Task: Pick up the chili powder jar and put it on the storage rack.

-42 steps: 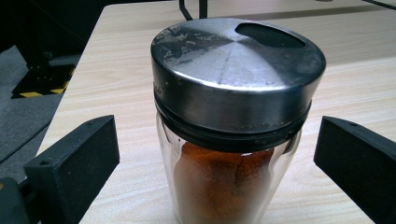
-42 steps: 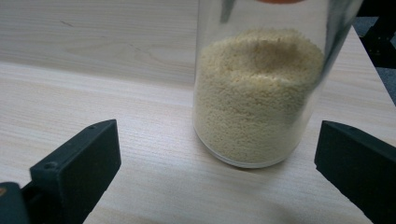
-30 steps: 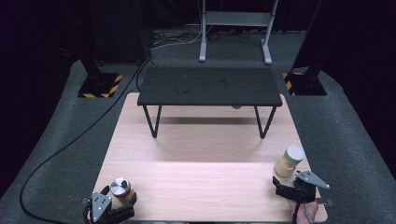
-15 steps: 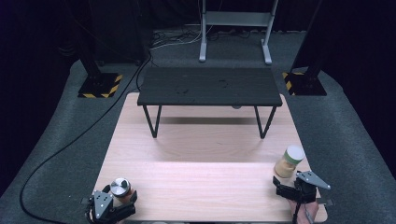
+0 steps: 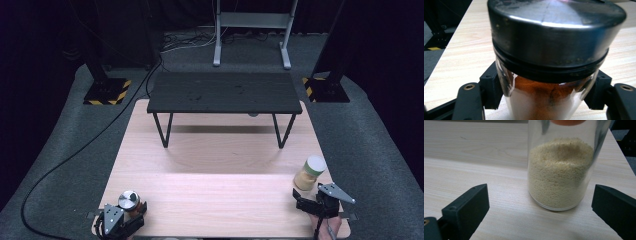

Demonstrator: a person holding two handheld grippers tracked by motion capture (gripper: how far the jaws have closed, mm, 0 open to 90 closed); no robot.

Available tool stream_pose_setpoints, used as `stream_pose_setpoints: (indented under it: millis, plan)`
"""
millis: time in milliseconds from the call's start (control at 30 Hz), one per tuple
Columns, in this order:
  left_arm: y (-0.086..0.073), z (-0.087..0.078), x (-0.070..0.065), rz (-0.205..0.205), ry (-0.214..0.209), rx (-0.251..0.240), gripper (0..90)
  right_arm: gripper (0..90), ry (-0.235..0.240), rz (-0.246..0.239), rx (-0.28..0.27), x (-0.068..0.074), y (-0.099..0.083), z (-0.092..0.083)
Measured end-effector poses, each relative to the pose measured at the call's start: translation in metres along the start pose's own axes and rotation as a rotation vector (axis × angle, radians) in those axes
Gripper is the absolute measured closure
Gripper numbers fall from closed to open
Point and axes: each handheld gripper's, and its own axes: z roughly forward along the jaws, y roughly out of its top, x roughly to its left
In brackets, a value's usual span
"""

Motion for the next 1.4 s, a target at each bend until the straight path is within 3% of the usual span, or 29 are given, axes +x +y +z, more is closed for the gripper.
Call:
stream_pose_setpoints:
  millis: [300,567,1400]
  plan:
    - [-0.003,0.001,0.004,0.012,-0.017,-0.013,31.6,0.6,0.003,-0.001,-0.001,0.0,0.0,0.0]
    - [0.001,0.002,0.001,0.015,-0.005,-0.018,31.7,0.7,0.006,0.002,-0.007,-0.001,-0.001,-0.001]
    - [0.039,0.028,-0.001,0.031,-0.079,-0.053,31.7,0.4,0.022,-0.006,0.0,-0.003,0.0,0.0]
